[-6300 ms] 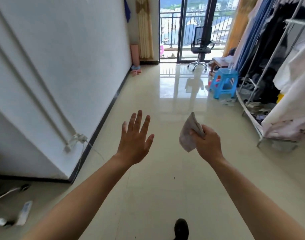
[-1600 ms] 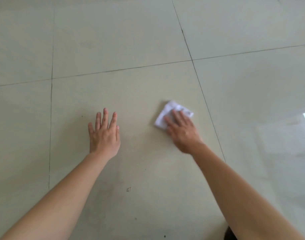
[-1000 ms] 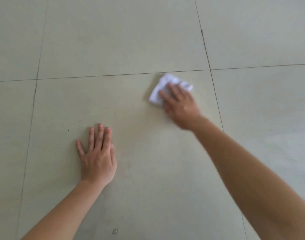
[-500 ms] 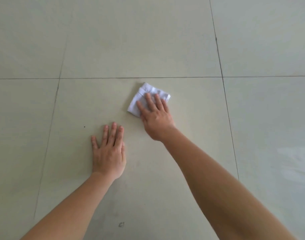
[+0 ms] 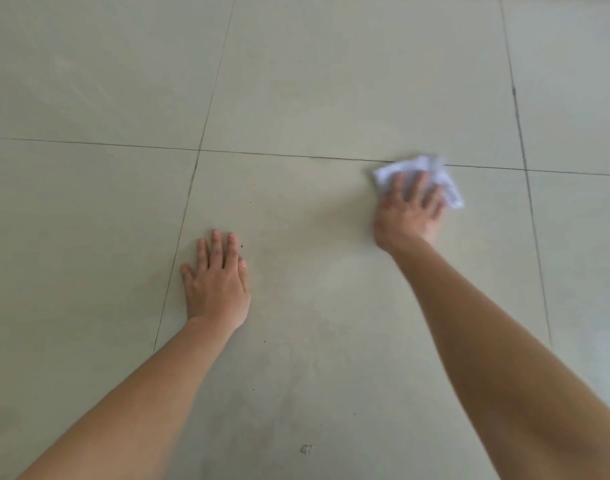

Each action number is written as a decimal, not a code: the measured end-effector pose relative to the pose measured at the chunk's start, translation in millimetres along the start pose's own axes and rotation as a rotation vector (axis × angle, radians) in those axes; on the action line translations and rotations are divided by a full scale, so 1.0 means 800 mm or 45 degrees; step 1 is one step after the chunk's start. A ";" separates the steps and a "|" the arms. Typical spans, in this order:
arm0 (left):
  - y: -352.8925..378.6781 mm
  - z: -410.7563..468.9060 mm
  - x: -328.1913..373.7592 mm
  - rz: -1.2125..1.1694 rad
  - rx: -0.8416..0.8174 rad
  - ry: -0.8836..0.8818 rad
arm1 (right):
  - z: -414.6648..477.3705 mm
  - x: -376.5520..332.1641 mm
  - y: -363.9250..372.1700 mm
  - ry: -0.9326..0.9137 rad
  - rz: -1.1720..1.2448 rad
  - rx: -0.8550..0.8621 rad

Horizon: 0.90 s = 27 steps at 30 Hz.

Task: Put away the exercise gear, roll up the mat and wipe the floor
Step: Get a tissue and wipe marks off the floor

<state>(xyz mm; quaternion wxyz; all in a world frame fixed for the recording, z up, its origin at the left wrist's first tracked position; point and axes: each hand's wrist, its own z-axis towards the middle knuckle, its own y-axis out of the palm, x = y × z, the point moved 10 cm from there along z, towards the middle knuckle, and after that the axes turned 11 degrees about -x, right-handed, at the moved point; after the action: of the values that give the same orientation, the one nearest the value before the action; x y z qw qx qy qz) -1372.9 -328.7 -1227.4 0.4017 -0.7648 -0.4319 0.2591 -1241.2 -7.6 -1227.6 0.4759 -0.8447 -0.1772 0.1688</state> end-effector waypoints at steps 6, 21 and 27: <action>0.001 0.003 -0.006 0.033 -0.003 0.030 | -0.059 -0.249 0.061 -0.839 -0.345 -0.085; -0.007 0.003 -0.002 0.130 -0.315 0.158 | -0.131 0.000 0.054 -0.087 -0.040 -0.111; -0.022 0.007 -0.008 0.181 -0.461 0.222 | -0.228 -0.090 0.113 -0.368 -0.210 -0.343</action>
<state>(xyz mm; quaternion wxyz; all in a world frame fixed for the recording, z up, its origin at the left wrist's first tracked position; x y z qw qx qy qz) -1388.4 -326.6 -1215.4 0.2740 -0.8726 -0.3800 0.1379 -1209.5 -220.0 -1207.8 0.3404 -0.8504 -0.3331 0.2235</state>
